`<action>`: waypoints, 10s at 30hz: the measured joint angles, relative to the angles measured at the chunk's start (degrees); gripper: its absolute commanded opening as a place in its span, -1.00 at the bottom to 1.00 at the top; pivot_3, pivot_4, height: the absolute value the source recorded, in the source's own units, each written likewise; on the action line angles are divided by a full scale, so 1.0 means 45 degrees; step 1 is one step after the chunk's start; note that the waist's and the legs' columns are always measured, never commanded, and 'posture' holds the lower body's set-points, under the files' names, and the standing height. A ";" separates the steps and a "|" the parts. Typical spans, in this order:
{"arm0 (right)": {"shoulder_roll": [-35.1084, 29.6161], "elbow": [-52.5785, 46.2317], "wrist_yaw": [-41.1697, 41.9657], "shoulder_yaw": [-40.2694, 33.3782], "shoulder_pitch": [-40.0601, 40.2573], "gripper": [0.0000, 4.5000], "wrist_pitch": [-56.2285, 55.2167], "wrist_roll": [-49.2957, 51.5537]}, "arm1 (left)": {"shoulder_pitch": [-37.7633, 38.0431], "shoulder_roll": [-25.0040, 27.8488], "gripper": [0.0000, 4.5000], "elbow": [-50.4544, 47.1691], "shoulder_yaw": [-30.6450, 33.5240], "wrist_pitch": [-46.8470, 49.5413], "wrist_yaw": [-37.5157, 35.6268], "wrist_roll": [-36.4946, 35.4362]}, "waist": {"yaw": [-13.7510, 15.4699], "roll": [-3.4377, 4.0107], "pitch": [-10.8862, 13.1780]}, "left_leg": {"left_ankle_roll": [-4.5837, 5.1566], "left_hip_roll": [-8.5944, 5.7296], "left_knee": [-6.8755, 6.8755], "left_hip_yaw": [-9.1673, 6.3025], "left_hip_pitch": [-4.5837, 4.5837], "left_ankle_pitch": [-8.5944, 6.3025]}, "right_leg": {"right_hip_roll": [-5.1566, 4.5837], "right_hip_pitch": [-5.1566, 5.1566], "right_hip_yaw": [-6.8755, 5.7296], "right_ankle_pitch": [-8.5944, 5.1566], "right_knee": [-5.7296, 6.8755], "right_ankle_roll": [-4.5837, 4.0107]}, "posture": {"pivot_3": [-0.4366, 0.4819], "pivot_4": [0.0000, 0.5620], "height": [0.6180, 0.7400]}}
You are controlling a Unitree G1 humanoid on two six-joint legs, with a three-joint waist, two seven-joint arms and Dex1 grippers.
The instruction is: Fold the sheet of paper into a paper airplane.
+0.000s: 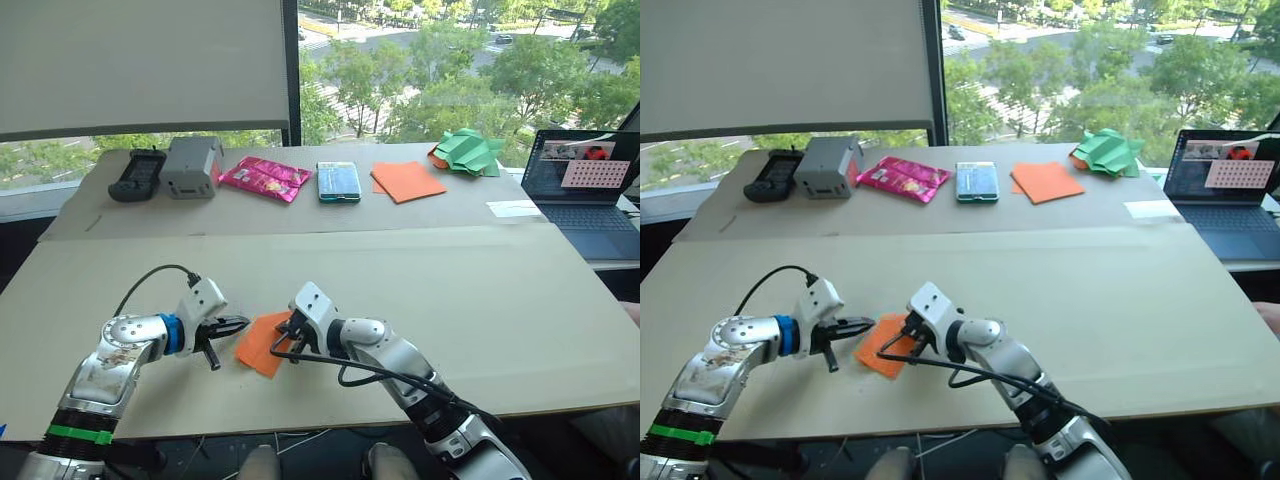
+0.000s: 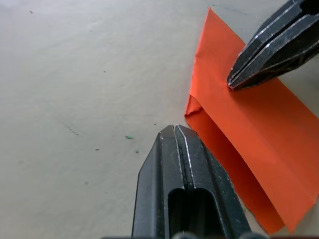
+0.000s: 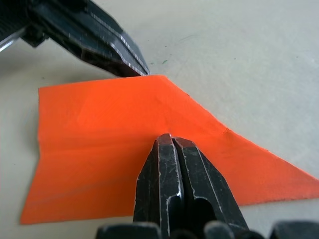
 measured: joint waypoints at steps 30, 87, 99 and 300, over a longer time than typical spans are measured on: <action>-0.0722 0.0182 0.0648 -0.0760 0.0745 -1.00 -0.1646 -0.0228 | 0.0356 -0.0443 -0.99 0.0937 -0.2227 -0.2127 -0.0860 0.0400 | 0.0048 0.0045 -0.0052 | -0.0003 0.0001 0.0007 0.0001 0.0037 -0.0002 | 0.0007 0.0039 0.0006 -0.0001 -0.0002 -0.0002 | -0.05 -0.47 0.44; -0.1088 -0.0806 0.2086 0.1193 0.2316 -1.00 -0.2787 -0.0893 | 0.1259 0.0108 -0.99 -0.0398 -0.1991 -0.1288 -0.0912 0.0383 | -0.0103 0.0105 -0.0167 | -0.0013 0.0003 -0.0011 0.0002 0.0113 -0.0009 | 0.0005 0.0054 0.0016 -0.0008 0.0001 -0.0012 | -0.05 -0.47 0.44; -0.1279 -0.1616 0.2308 0.2348 0.2542 -1.00 -0.2533 -0.1177 | 0.1790 0.0490 -0.99 -0.1012 -0.1906 -0.1024 -0.0953 0.0140 | -0.0156 0.0103 -0.0165 | -0.0069 0.0005 -0.0013 0.0003 0.0152 -0.0046 | -0.0006 0.0043 0.0016 -0.0011 -0.0010 -0.0016 | -0.05 -0.47 0.44; -0.5954 -0.4838 0.4353 -0.0643 0.2344 0.16 -0.5751 -0.1788 | -0.0107 0.0668 -0.98 0.0356 -0.2697 -0.3050 -0.1354 0.1495 | 0.0315 -0.0064 0.0066 | 0.0114 0.0005 0.0019 0.0026 0.0013 0.0075 | 0.0034 0.0069 0.0043 0.0009 0.0005 -0.0006 | -0.05 -0.47 0.44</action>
